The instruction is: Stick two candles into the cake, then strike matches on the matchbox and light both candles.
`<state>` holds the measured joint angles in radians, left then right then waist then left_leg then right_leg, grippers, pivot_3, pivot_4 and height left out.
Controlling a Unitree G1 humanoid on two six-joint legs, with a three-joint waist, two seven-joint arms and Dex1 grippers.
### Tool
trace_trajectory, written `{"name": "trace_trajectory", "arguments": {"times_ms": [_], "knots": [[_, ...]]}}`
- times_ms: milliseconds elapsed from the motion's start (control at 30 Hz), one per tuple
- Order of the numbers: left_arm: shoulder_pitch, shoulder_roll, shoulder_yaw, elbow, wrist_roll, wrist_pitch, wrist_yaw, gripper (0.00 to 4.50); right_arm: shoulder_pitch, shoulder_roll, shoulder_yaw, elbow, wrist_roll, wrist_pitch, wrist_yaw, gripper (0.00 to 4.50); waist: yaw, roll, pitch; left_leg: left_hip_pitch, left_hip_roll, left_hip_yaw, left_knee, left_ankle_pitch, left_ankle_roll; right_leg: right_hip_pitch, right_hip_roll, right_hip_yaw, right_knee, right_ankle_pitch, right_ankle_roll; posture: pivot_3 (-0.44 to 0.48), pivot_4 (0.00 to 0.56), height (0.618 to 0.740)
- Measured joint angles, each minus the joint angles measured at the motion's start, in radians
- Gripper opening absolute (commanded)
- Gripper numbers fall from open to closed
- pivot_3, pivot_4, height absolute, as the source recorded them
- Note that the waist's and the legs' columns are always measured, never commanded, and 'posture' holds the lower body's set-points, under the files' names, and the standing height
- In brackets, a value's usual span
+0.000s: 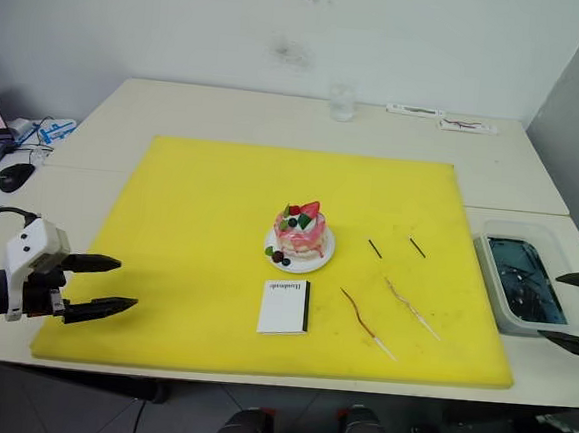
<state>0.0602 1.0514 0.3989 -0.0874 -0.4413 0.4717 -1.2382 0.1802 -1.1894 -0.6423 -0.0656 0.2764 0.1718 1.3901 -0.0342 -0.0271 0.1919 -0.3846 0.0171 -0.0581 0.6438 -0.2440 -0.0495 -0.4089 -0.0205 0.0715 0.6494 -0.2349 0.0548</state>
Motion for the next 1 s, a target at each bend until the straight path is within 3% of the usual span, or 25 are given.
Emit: {"name": "trace_trajectory", "arguments": {"times_ms": [133,267,533,767,1000], "knots": [[-0.023,-0.018,-0.021,-0.139,-0.081,0.082,0.009,4.50,-0.037,0.014,0.001,-0.107,0.066,0.102,-0.036,4.46,0.001,0.000,0.000,0.001,0.000,0.000,0.000,0.000,0.000,0.001,0.000,0.000,0.000,0.000,0.000,0.000,0.150,0.740],[-0.071,-0.065,-0.111,-0.284,-0.135,0.128,0.051,4.50,-0.071,0.046,0.008,-0.257,0.156,0.239,-0.109,4.46,0.002,0.000,0.000,0.001,0.000,-0.001,0.001,0.000,0.000,0.002,0.000,0.000,0.000,0.000,0.000,0.000,0.150,0.740],[-0.237,-0.170,-0.236,-0.526,-0.342,0.261,0.165,4.50,-0.012,0.190,0.103,-0.576,0.297,0.480,-0.306,4.46,0.003,-0.001,0.000,0.000,-0.001,-0.002,0.001,0.000,0.000,0.003,0.001,0.000,0.000,0.001,0.003,0.000,0.150,0.740],[-0.277,-0.179,-0.359,-0.551,-0.341,0.232,0.148,4.50,0.037,0.318,0.320,-0.610,0.167,0.464,-0.519,4.46,0.002,-0.001,-0.001,0.001,-0.002,-0.002,0.002,0.000,0.000,0.003,0.001,0.001,-0.001,0.001,0.002,0.000,0.150,0.740],[-0.332,-0.214,-0.419,-0.543,-0.282,0.173,0.157,4.50,0.040,0.375,0.390,-0.552,0.078,0.409,-0.608,4.46,0.001,-0.001,-0.001,0.001,-0.002,-0.002,0.001,0.000,0.000,0.003,0.001,0.001,-0.001,0.001,0.002,0.000,0.150,0.740]]}}
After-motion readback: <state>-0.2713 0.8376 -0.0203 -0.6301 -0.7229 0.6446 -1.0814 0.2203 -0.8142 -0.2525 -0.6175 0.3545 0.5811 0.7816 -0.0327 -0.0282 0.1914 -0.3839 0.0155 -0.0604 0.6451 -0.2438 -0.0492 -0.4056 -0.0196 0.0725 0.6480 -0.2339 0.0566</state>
